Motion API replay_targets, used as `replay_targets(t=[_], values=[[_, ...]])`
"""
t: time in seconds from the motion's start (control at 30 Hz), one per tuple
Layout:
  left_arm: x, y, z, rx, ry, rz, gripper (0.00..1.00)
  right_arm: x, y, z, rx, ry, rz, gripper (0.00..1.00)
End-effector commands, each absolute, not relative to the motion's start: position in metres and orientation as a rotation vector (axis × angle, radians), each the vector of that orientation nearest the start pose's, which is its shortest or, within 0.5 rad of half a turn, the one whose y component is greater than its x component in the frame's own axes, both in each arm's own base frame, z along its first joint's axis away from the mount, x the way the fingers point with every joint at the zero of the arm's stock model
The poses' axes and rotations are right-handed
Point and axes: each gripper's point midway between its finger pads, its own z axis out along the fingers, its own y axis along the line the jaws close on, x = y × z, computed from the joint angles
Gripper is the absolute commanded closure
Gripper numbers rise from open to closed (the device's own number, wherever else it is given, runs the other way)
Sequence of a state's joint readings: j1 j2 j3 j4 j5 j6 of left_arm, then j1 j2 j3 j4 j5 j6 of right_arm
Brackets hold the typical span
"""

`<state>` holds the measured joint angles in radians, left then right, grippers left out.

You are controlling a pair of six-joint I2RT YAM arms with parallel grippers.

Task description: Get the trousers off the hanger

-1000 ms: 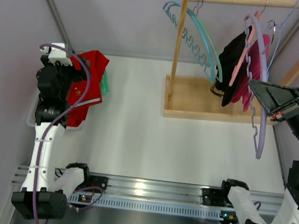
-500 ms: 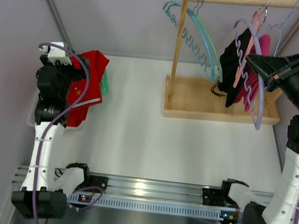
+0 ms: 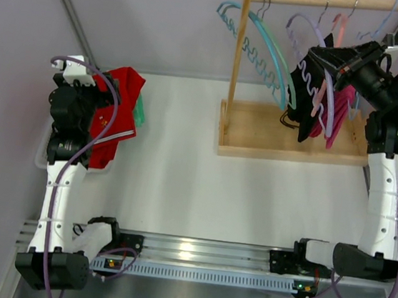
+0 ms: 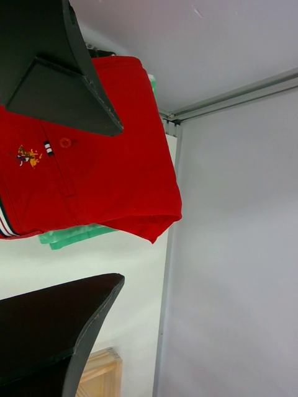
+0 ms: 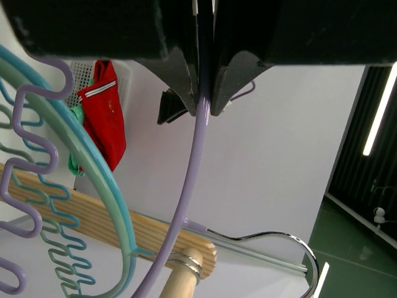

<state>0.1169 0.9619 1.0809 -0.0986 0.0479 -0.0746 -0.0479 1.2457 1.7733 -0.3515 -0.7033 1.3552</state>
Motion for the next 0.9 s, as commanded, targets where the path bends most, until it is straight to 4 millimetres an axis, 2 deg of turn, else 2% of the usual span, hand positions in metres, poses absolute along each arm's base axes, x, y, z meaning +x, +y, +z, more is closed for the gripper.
replay_targets(t=[0.0, 0.1, 0.13, 0.23, 0.33, 0.57, 0.8, 0.87], values=[[0.347, 0.034, 0.399, -0.123, 1.497, 0.016, 0.01, 0.308, 0.139, 0.591, 0.353, 1.467, 1.556, 1.00], [0.345, 0.035, 0.400, -0.117, 1.497, 0.030, 0.01, 0.322, 0.139, 0.592, 0.348, 1.453, 1.552, 1.00], [0.344, 0.036, 0.401, -0.114, 1.496, 0.036, 0.01, 0.324, 0.150, 0.592, 0.311, 1.456, 1.579, 1.00], [0.342, 0.036, 0.398, -0.117, 1.500, 0.040, 0.01, 0.332, 0.150, 0.597, 0.293, 1.437, 1.557, 1.00], [0.343, 0.036, 0.392, -0.111, 1.512, 0.045, 0.01, 0.352, 0.150, 0.591, 0.304, 1.453, 1.541, 1.00], [0.344, 0.037, 0.388, -0.113, 1.521, 0.048, 0.01, 0.380, 0.148, 0.576, 0.346, 1.477, 1.510, 1.00], [0.343, 0.038, 0.387, -0.108, 1.521, 0.058, 0.01, 0.385, 0.160, 0.563, 0.340, 1.517, 1.525, 1.00], [0.342, 0.038, 0.388, -0.106, 1.520, 0.058, 0.01, 0.384, 0.163, 0.559, 0.331, 1.525, 1.519, 0.96]])
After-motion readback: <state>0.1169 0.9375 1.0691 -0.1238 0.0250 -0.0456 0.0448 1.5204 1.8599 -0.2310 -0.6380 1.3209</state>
